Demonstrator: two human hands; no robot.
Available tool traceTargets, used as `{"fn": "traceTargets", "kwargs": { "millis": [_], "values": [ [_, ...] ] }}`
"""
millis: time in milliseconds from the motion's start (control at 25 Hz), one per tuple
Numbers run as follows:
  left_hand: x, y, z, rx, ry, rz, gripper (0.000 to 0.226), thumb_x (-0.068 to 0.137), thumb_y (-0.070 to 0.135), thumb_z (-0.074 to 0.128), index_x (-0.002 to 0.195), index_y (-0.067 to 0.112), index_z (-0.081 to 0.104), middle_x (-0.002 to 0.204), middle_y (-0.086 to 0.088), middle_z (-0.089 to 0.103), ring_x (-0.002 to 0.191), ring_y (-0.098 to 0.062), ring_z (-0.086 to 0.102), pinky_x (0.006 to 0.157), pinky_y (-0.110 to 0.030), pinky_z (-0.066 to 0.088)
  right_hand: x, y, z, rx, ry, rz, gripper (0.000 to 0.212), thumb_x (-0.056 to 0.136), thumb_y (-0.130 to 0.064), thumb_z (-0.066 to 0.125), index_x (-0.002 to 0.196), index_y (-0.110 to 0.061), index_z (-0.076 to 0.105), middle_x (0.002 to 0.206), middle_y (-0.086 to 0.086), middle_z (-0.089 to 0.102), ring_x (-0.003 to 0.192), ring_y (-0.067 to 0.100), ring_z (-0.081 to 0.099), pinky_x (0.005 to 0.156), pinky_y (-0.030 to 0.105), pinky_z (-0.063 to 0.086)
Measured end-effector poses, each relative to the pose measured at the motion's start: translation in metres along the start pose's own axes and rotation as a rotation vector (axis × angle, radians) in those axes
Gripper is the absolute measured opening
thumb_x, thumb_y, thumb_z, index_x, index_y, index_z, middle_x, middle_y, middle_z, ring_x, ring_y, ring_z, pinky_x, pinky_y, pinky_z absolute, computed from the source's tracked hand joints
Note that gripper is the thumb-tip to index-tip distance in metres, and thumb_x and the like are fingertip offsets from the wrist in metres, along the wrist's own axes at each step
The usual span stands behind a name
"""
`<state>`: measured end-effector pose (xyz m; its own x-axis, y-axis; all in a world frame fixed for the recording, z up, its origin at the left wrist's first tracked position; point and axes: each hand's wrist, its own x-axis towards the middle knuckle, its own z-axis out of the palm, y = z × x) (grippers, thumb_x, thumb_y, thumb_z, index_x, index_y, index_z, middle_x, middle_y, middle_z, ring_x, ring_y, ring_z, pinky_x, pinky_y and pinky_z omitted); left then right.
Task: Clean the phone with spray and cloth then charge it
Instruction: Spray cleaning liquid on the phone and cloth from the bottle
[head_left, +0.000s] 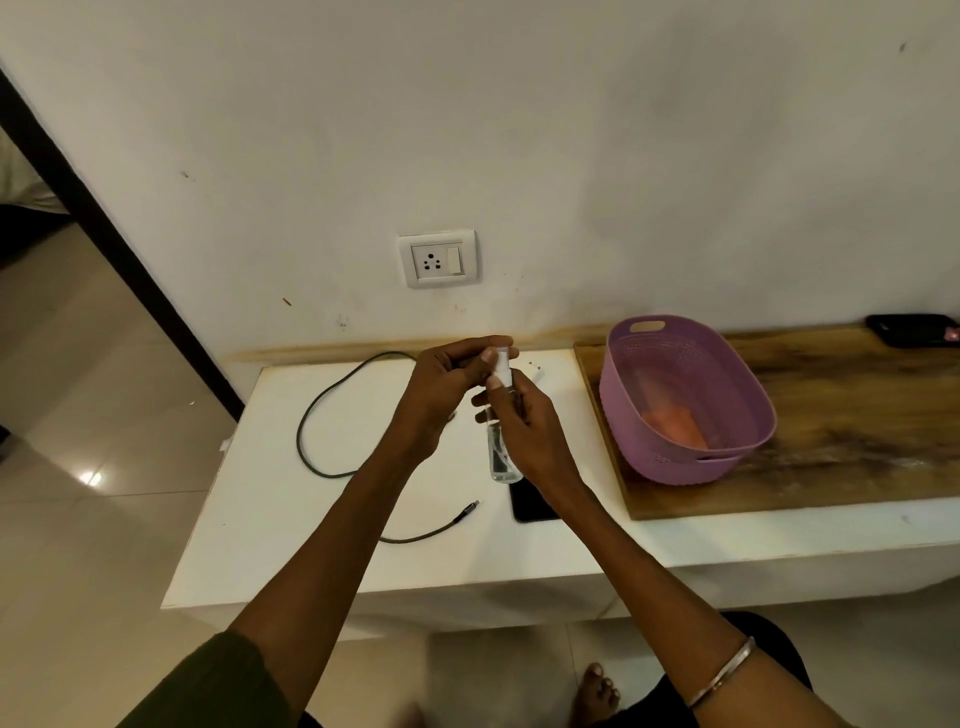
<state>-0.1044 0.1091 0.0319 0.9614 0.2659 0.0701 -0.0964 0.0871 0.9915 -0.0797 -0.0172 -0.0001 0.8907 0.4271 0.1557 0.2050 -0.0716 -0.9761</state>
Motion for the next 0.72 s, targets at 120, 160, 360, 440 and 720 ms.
{"fn": "traceTargets", "kwargs": {
  "millis": [120, 160, 360, 440, 720],
  "values": [
    [0.000, -0.001, 0.006, 0.030, 0.130, 0.008, 0.024, 0.084, 0.021, 0.076, 0.102, 0.004, 0.074, 0.098, -0.012, 0.076, 0.089, -0.023, 0.070, 0.074, -0.033, 0.053, -0.001, -0.001, -0.002, -0.038, 0.024, -0.023, 0.018, 0.098, -0.045, 0.043, 0.105, -0.037, 0.057, 0.091, -0.016, 0.069, 0.083, 0.003, 0.069, 0.076, 0.022, 0.055],
    [0.000, 0.000, 0.007, 0.034, 0.138, 0.009, 0.024, 0.081, 0.022, 0.079, 0.098, 0.005, 0.074, 0.093, -0.010, 0.075, 0.088, -0.022, 0.071, 0.073, -0.032, 0.054, -0.001, -0.002, -0.002, -0.050, 0.030, -0.031, 0.014, 0.097, -0.045, 0.044, 0.102, -0.042, 0.056, 0.091, -0.018, 0.068, 0.083, 0.002, 0.069, 0.076, 0.021, 0.054],
    [0.002, 0.001, 0.012, 0.035, 0.156, -0.019, 0.021, 0.087, 0.019, 0.074, 0.096, 0.000, 0.072, 0.087, -0.015, 0.072, 0.079, -0.026, 0.066, 0.068, -0.037, 0.051, 0.002, -0.002, -0.002, -0.045, 0.043, -0.052, 0.021, 0.097, -0.043, 0.045, 0.104, -0.031, 0.060, 0.087, -0.015, 0.069, 0.072, 0.003, 0.070, 0.070, 0.021, 0.057],
    [0.002, 0.001, 0.013, 0.022, 0.092, -0.036, 0.018, 0.096, 0.014, 0.061, 0.101, 0.001, 0.072, 0.091, -0.015, 0.072, 0.082, -0.028, 0.064, 0.063, -0.034, 0.047, 0.003, 0.000, -0.002, -0.020, 0.049, -0.033, 0.020, 0.098, -0.039, 0.046, 0.102, -0.026, 0.061, 0.086, -0.010, 0.069, 0.069, 0.006, 0.070, 0.069, 0.023, 0.058],
    [-0.003, 0.001, 0.018, 0.063, 0.152, 0.046, 0.026, 0.092, 0.020, 0.068, 0.117, 0.011, 0.071, 0.105, -0.005, 0.075, 0.095, -0.012, 0.071, 0.071, -0.021, 0.054, 0.010, 0.001, -0.012, -0.095, 0.040, -0.041, 0.019, 0.095, -0.040, 0.050, 0.107, -0.029, 0.059, 0.087, -0.021, 0.067, 0.078, 0.001, 0.070, 0.072, 0.012, 0.054]
  ]
}}
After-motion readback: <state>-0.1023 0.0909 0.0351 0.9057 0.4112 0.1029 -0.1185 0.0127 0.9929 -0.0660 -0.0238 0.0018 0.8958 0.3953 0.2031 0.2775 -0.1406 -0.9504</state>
